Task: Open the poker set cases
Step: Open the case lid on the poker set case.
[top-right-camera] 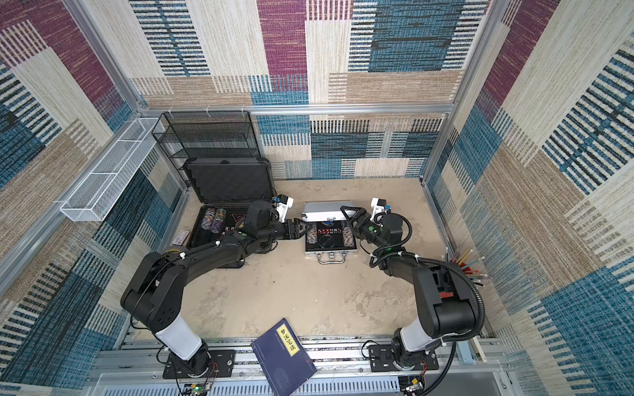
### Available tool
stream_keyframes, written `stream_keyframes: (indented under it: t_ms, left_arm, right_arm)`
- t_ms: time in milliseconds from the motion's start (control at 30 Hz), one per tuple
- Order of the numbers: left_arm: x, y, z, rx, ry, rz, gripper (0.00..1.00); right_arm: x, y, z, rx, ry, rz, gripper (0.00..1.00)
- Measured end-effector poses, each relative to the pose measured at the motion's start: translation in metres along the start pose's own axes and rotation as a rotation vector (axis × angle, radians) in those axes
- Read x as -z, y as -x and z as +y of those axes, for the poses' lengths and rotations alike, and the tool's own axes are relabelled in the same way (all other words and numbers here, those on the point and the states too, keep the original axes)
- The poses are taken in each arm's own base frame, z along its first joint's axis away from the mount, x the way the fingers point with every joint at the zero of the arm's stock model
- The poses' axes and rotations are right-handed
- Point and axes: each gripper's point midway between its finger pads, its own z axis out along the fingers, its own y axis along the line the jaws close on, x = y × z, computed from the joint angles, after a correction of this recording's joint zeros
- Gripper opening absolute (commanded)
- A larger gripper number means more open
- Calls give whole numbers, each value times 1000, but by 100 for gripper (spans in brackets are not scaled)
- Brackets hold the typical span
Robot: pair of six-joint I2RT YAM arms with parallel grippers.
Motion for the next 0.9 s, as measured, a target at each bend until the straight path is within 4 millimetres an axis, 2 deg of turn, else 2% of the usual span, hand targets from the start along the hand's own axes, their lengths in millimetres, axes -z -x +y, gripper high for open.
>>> stream_keyframes:
  t_ms: [167,267,600,900]
  left_arm:
    - [8,-3,2,-15,22,-8,67]
    - [9,-11,11,-19,50,0,64]
    - [-8,-58,51,33,121,105,58]
    - [-21,-71,68,51,138,130,50]
  right_arm:
    - [-12,15,13,19,40,-16,66]
    - [-20,23,20,27,60,-23,63]
    - [-47,44,25,47,86,-24,53]
    - [-66,59,27,50,97,-36,47]
